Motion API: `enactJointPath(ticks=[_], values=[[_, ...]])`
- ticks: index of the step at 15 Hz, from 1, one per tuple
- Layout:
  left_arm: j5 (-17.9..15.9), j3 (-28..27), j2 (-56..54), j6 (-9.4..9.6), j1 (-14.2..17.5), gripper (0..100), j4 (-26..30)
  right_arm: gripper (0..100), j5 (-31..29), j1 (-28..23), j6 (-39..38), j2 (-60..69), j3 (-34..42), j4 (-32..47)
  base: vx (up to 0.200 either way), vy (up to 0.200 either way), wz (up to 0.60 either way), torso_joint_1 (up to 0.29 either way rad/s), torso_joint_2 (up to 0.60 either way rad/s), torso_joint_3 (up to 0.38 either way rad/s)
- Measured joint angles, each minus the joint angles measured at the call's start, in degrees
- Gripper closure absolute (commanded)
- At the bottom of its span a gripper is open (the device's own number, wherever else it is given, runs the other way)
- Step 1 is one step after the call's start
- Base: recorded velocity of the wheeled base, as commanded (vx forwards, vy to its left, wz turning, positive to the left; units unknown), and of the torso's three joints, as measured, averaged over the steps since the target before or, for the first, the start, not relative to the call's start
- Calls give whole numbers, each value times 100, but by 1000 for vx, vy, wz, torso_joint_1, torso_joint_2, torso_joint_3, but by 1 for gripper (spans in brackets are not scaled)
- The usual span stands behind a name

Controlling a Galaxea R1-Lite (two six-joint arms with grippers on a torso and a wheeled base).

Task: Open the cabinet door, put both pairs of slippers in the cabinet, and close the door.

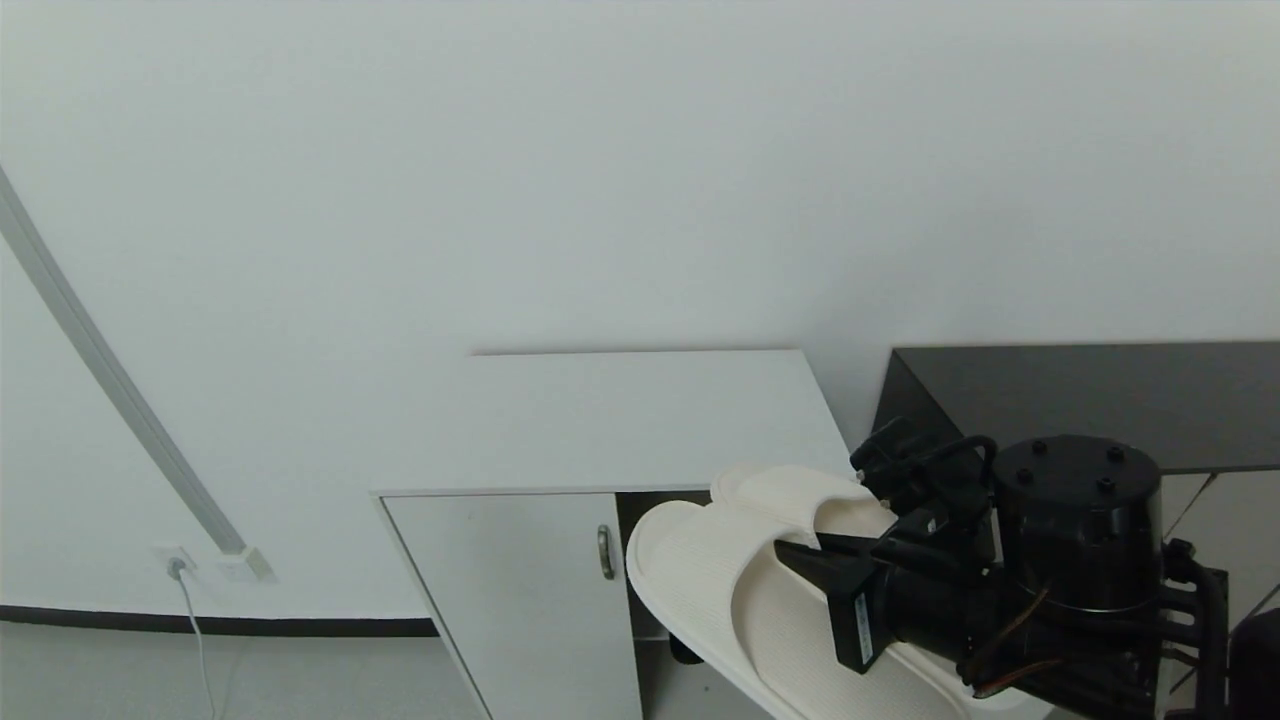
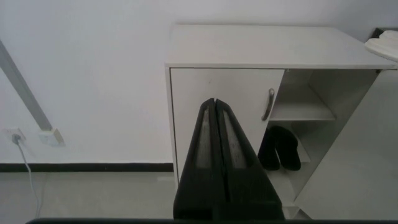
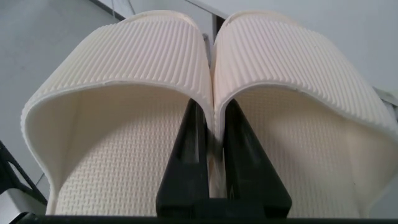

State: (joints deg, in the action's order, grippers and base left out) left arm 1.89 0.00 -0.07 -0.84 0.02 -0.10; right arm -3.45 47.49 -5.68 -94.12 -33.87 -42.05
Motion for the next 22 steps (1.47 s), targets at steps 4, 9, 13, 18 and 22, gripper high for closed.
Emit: enactJointPath(ticks=[4, 9, 13, 18, 22], values=[[2, 0, 0, -2, -5, 100, 5, 100, 0, 57, 13, -15, 2, -7, 0, 0, 0, 0, 0, 0], [2, 0, 0, -2, -2, 100, 7, 100, 1, 106, 16, -28, 2, -7, 0, 0, 0, 0, 0, 0], [-12, 0, 0, 22, -2, 100, 5, 100, -5, 151, 13, -30, 16, -5, 0, 0, 0, -91, 185, 102], [-15, 0, 0, 24, -2, 100, 2, 100, 1, 151, 5, -33, 200, -119, 0, 0, 0, -156, 358, 193], [-15, 0, 0, 24, -2, 100, 5, 100, -5, 156, 5, 16, 341, -201, 0, 0, 0, -170, 387, 217]])
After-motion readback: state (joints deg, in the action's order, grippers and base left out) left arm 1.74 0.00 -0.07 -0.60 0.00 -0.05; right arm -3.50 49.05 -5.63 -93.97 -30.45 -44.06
